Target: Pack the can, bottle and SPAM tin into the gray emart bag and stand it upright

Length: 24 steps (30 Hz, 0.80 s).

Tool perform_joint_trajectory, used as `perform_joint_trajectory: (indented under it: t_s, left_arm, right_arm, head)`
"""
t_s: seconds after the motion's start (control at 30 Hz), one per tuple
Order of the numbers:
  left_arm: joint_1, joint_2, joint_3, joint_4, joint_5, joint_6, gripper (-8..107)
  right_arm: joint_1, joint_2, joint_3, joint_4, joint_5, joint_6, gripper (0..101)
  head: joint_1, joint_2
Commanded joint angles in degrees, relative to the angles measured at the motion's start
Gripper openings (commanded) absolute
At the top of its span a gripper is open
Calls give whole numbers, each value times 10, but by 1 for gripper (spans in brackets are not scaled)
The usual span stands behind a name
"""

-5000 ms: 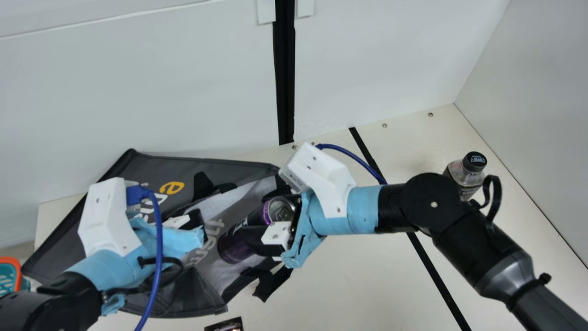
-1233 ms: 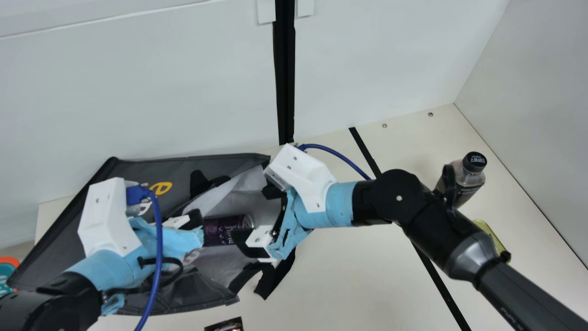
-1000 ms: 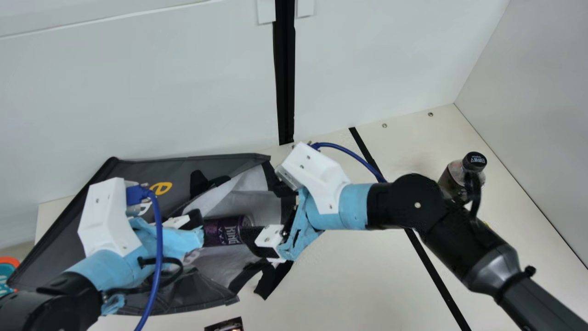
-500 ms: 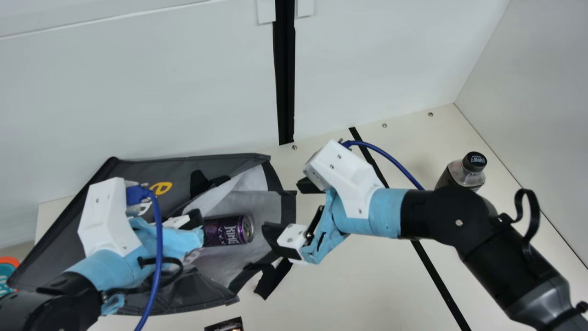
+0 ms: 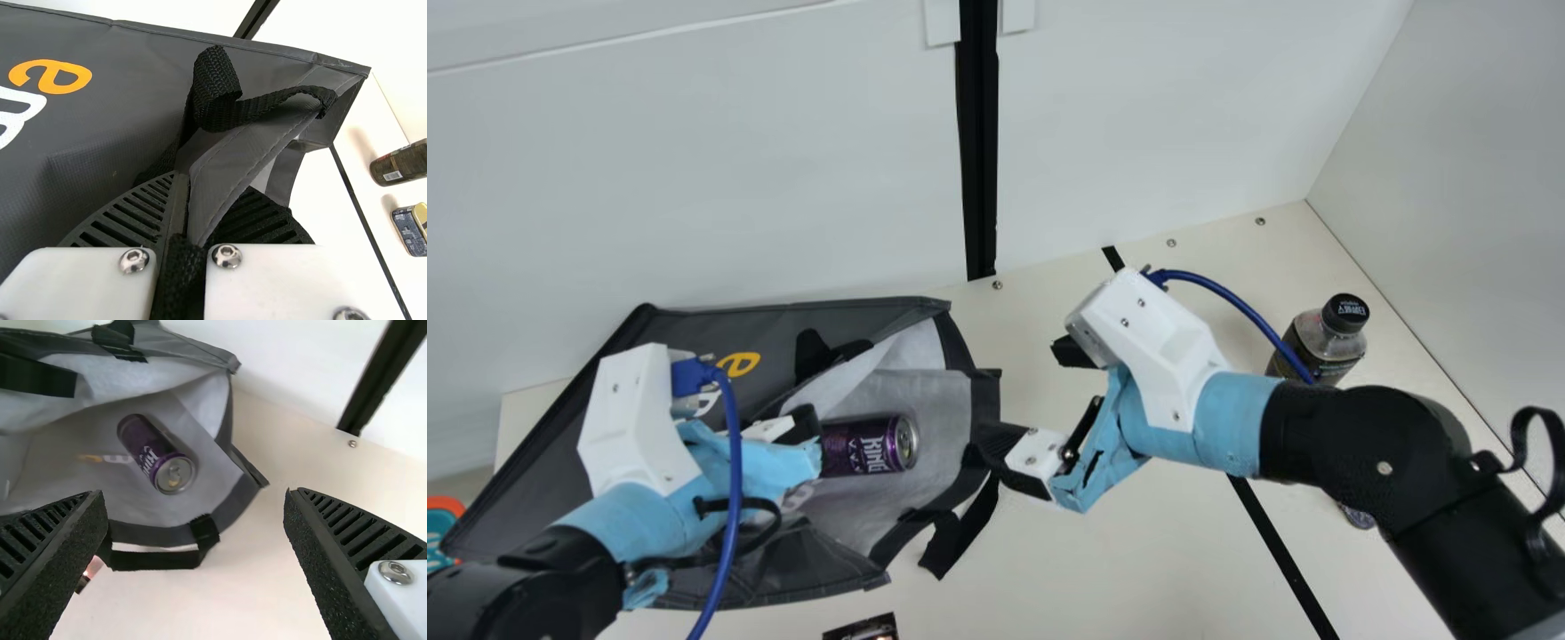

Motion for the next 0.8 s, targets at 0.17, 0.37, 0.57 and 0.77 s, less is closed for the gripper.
perform_joint_trajectory:
  t_s: [0.17,0.37,0.57,0.77]
  left_arm:
    - [0,0,0,0,0,0,-8]
    - [0,0,0,0,0,0,-8]
    - [0,0,0,0,0,0,-8]
    - [0,0,0,0,0,0,-8]
  right_arm:
    - [-28,-19,2,-35,8,15,95]
    - [-64,-34,0,-63,15,33,95]
    - [-109,-41,-7,-91,19,54,95]
    - [-148,-42,-8,-123,15,80,95]
  head:
    - [-13,0]
    - [-13,0]
    - [-13,0]
    - [-13,0]
